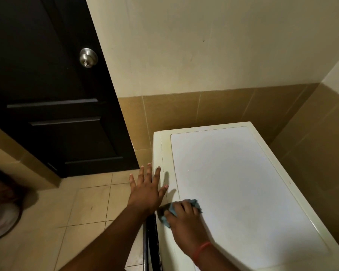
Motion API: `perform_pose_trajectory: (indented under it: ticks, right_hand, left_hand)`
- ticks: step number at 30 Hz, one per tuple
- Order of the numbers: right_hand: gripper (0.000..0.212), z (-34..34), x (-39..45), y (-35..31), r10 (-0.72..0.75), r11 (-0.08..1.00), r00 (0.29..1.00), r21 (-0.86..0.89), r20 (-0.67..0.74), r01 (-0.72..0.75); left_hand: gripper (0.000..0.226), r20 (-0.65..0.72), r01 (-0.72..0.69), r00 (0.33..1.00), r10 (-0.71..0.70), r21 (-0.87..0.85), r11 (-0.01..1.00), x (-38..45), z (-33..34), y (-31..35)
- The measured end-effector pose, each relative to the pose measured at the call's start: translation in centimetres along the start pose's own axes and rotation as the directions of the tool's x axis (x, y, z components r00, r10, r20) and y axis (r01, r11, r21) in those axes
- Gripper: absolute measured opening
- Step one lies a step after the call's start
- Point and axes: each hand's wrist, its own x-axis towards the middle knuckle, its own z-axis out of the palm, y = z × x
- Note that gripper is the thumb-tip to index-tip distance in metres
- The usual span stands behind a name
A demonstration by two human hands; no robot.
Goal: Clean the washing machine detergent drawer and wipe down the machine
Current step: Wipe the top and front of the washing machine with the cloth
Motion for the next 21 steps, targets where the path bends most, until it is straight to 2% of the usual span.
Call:
perform_pose_trajectory:
  ticks: [1, 4, 5, 8, 9, 10, 12, 13, 14, 16, 17, 21]
  right_hand:
    - [0.036, -0.1, 0.3, 0.4, -0.019, 1.000, 1.000, -0.001, 0.006, 0.019]
    - [0.052, -1.0, 1.7, 1.2, 0.241, 0.966, 0.970, 0.083, 0.038, -0.243]
    - [0.053, -1.2, 2.0, 0.6, 0.242, 0.966, 0.969, 0.082, 0.050, -0.245]
    - [0.039, 0.2, 1.6, -0.7, -0.097, 0.994, 0.994, 0.051, 0.044, 0.095]
    - [0.037, 0.1, 1.7, -0.2, -0.123, 0.990, 0.991, 0.075, 0.053, 0.119]
    - [0.040, -0.1, 1.9, 0.5, -0.066, 0.992, 0.997, 0.109, 0.048, 0.061]
    - [0.053, -0.6, 2.3, 1.5, 0.148, 0.979, 0.988, 0.138, 0.042, -0.153]
    - [0.058, -0.8, 2.3, 1.4, 0.192, 0.971, 0.980, 0.134, 0.048, -0.197]
    - [0.060, -0.7, 2.1, 1.2, 0.171, 0.976, 0.984, 0.128, 0.051, -0.176]
    - [0.059, 0.0, 1.4, 1.7, 0.000, 0.992, 1.000, 0.127, 0.017, -0.003]
    - [0.058, -0.1, 1.2, 2.8, -0.030, 0.991, 1.000, 0.129, 0.005, 0.029]
    - [0.062, -0.9, 0.3, 6.8, 0.228, 0.963, 0.974, 0.150, -0.018, -0.223]
  left_hand:
    - [0.073, 0.001, 0.007, 1.000, -0.007, -0.004, 1.000, -0.1, -0.1, -0.3]
    - [0.072, 0.007, 0.018, 1.000, -0.018, -0.009, 1.000, -0.2, -0.4, -1.2]
    - [0.072, 0.008, 0.024, 1.000, -0.024, -0.010, 1.000, -0.3, -0.5, -1.6]
    - [0.077, -0.004, 0.040, 0.999, -0.040, -0.018, 0.999, -0.3, -0.4, -2.4]
    - [0.081, -0.004, 0.042, 0.999, -0.042, -0.020, 0.999, -0.2, -0.4, -2.6]
    - [0.084, -0.004, 0.042, 0.999, -0.042, -0.022, 0.999, -0.1, -0.3, -2.8]
    - [0.086, -0.007, 0.046, 0.999, -0.046, -0.028, 0.999, 0.0, -0.1, -3.1]
    - [0.086, -0.009, 0.052, 0.999, -0.052, -0.028, 0.998, 0.0, 0.0, -3.3]
    - [0.085, -0.010, 0.055, 0.998, -0.056, -0.025, 0.998, 0.1, 0.0, -3.4]
    - [0.084, -0.008, 0.057, 0.998, -0.057, -0.017, 0.998, 0.1, 0.0, -3.4]
    - [0.084, -0.005, 0.050, 0.999, -0.050, -0.017, 0.999, 0.2, 0.0, -3.2]
    - [0.077, 0.013, 0.023, 1.000, -0.023, -0.011, 1.000, -0.1, -0.6, -2.2]
